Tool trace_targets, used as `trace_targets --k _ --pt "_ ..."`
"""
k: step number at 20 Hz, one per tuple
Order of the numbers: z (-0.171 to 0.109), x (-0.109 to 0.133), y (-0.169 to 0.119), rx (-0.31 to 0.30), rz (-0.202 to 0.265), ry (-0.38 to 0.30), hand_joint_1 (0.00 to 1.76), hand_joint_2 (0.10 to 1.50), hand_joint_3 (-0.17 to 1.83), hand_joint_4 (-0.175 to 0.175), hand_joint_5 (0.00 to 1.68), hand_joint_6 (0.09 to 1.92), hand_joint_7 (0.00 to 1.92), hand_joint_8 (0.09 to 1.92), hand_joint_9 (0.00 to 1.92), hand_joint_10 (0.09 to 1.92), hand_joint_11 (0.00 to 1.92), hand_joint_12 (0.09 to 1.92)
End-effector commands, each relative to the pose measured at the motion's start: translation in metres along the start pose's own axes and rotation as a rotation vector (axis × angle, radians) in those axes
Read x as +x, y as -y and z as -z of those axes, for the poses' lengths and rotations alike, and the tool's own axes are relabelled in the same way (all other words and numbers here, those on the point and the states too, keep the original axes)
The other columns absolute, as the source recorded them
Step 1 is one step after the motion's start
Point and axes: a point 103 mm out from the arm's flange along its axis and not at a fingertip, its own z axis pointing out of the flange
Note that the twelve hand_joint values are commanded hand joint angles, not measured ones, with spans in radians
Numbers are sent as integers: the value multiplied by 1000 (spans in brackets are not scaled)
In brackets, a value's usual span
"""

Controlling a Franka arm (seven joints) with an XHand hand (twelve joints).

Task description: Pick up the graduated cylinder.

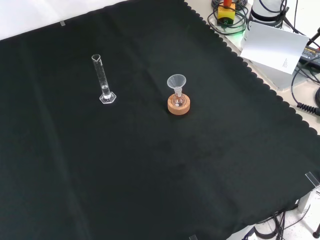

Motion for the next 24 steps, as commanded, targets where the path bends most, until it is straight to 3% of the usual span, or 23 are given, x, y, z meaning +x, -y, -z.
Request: trace_targets --k 1,6,11,17,19,24 --pt "-23 -19 -17 13 -51 -39 306 1157 386 -34 173 87 0 414 118 734 0 1412" --pt "-54 -34 -59 16 -56 -82 307 1164 372 -35 181 87 0 430 126 735 0 1414" --pt "-90 -37 -136 -27 20 -87 326 1166 350 -38 190 87 0 473 148 738 1 1420" --pt "-139 -45 -223 -71 73 -173 351 1163 328 -43 205 87 9 555 207 737 32 1418" --pt "-156 -50 -242 -88 87 -231 356 1158 323 -45 209 87 8 570 217 735 38 1417" --pt "-184 -67 -261 -112 130 -296 409 1118 305 -46 215 87 14 591 236 735 53 1416"
